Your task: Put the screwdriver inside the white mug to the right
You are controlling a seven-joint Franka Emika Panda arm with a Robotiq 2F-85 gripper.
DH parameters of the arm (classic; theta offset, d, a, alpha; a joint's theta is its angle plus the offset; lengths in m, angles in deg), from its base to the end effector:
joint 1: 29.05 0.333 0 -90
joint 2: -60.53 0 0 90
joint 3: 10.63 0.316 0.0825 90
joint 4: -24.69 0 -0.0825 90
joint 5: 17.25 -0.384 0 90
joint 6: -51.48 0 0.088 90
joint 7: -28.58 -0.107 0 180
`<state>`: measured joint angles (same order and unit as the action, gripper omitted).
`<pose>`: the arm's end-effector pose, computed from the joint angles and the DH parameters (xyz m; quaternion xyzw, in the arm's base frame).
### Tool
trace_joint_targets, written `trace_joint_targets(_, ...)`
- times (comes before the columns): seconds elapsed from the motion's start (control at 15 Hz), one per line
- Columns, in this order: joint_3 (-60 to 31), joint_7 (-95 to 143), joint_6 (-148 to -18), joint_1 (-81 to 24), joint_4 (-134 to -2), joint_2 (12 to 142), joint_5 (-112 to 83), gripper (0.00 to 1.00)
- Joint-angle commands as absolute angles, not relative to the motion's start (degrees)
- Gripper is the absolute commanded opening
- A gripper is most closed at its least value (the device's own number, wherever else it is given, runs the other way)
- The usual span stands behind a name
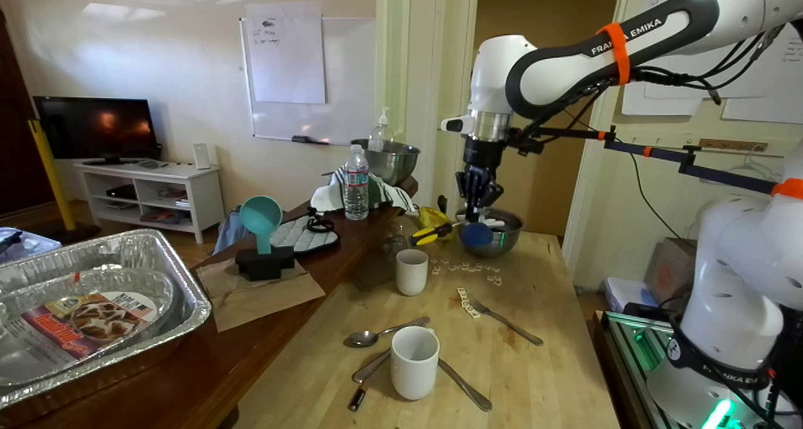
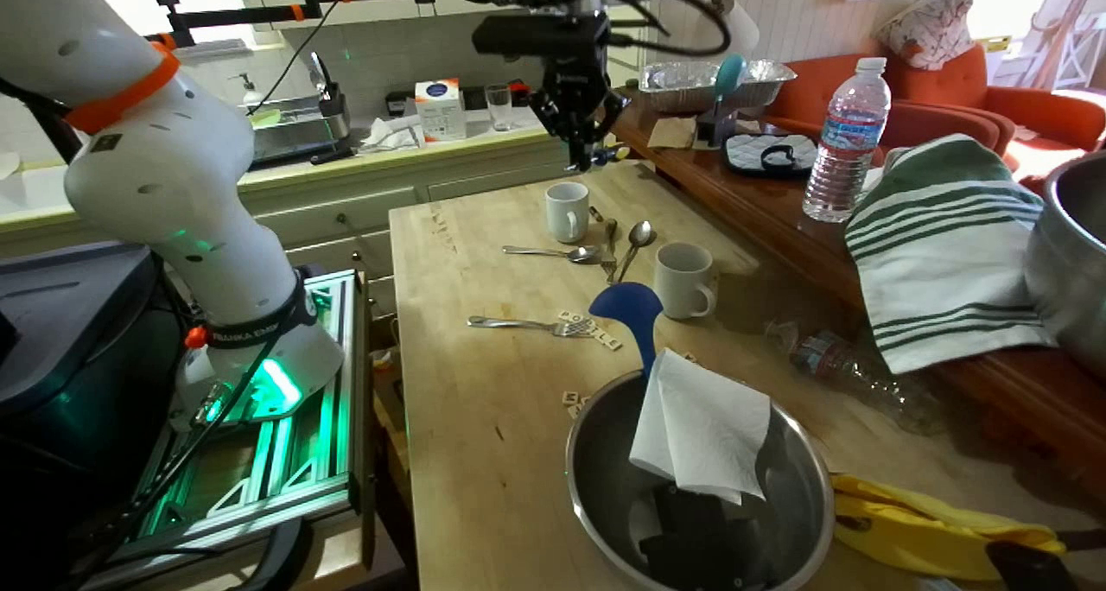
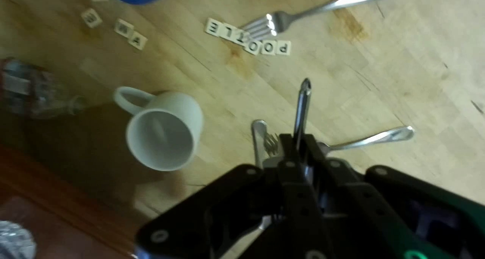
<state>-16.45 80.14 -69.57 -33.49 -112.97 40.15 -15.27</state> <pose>0.4339 -0.0817 0.4534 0.9313 0.3628 0.0290 0.0142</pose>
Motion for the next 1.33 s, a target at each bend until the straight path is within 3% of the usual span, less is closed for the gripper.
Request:
trace_joint_targets(0.0,-17.0,79.0,-66.2,-35.5,-107.3,42.6,-2.7,0.02)
trace_joint_targets(0.53,-17.1,76.6,-71.9,-36.2,-103.7,55.3,16.4,0.02)
trace_joint_targets(0.6,-17.7,78.3,-70.0,-36.1,-105.5,51.6,13.7,0.08)
trace_joint_targets(1.27,-16.2,75.4,-71.0,-35.3,-104.0,56.2,18.9,0.02)
